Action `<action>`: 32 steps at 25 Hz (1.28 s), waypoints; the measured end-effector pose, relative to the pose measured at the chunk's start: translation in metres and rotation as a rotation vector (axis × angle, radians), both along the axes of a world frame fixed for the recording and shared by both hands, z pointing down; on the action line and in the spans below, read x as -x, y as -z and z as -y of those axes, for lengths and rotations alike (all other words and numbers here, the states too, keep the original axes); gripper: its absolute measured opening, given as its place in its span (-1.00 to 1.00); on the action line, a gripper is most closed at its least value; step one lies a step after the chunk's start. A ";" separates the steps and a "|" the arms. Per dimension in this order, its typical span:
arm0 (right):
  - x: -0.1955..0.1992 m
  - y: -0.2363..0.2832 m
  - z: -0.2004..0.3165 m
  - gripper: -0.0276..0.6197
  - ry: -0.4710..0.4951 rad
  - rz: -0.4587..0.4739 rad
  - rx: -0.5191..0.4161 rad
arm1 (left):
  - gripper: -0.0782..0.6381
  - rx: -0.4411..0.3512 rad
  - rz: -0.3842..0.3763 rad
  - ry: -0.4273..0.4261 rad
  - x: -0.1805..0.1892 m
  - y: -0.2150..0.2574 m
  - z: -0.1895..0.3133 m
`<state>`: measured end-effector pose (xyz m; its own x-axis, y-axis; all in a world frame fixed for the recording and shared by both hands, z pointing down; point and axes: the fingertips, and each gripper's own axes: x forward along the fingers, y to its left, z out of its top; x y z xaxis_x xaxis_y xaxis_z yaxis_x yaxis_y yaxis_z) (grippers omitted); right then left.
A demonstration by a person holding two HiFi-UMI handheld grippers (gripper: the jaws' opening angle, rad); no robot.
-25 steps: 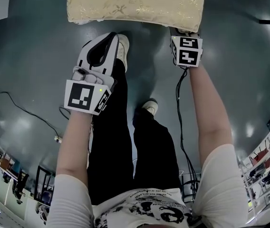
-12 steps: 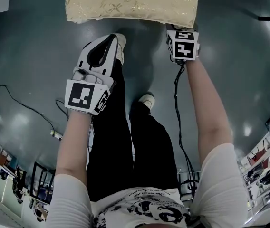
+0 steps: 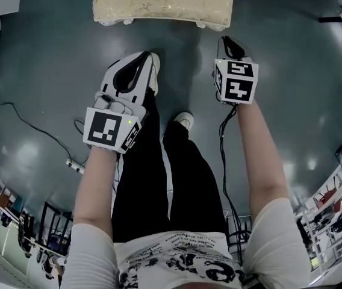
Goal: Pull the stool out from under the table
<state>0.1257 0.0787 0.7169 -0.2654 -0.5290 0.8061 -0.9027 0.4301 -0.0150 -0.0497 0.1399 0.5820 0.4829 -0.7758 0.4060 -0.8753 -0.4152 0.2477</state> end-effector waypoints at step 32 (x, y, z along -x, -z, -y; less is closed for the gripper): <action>0.128 0.618 0.149 -0.86 -0.045 0.307 -0.690 | -0.73 -0.404 0.018 -0.037 0.102 0.490 0.206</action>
